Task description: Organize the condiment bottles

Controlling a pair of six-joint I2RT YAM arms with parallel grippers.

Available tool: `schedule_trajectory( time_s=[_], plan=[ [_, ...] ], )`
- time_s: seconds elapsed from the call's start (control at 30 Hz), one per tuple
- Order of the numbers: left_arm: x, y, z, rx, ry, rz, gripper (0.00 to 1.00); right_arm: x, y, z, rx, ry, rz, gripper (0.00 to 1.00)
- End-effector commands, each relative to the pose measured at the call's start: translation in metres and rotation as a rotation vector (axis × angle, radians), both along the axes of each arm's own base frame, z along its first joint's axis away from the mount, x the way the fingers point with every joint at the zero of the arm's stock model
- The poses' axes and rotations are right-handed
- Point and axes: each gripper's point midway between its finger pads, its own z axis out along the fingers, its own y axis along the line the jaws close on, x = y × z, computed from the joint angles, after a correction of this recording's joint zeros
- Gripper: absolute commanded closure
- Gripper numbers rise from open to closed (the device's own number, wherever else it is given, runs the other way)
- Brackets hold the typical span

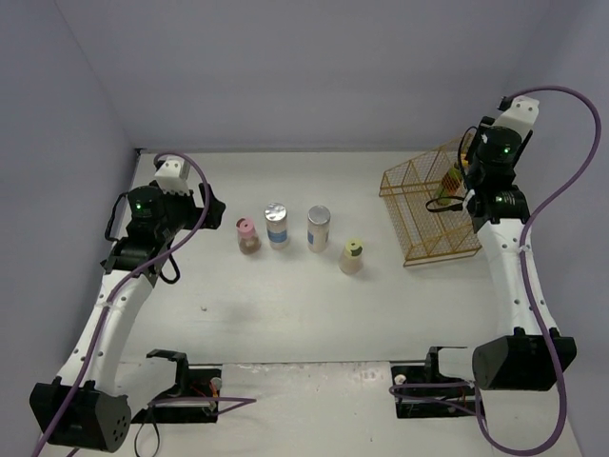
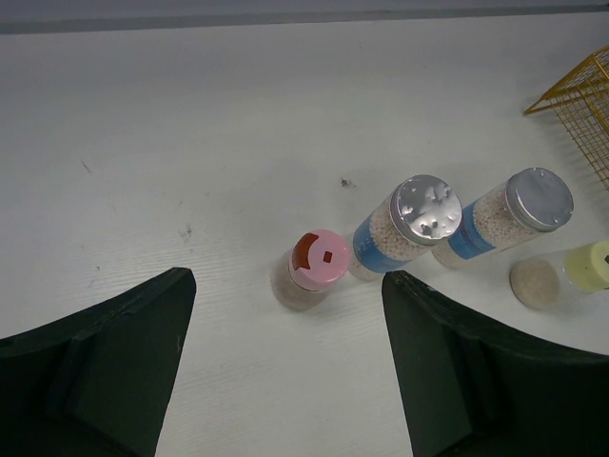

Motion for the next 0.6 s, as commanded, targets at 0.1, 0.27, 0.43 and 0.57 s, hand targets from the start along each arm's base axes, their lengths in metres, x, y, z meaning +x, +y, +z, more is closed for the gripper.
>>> schedule_trajectory(
  time_s=[0.1, 0.27, 0.43, 0.57],
  plan=[
    [0.006, -0.003, 0.025, -0.011, -0.08, -0.018, 0.2, -0.017, -0.02, 0.065, 0.031, -0.304, -0.107, 1.0],
    [0.005, -0.005, 0.026, -0.017, -0.08, -0.028, 0.2, -0.018, -0.029, 0.042, 0.046, -0.299, -0.138, 1.0],
    [0.005, -0.005, 0.025, -0.014, -0.077, -0.025, 0.2, -0.016, -0.034, 0.025, 0.064, -0.298, -0.146, 1.0],
    [0.005, -0.006, 0.024, -0.017, -0.077, -0.031, 0.2, -0.012, -0.036, 0.008, 0.086, -0.275, -0.148, 1.0]
  ],
)
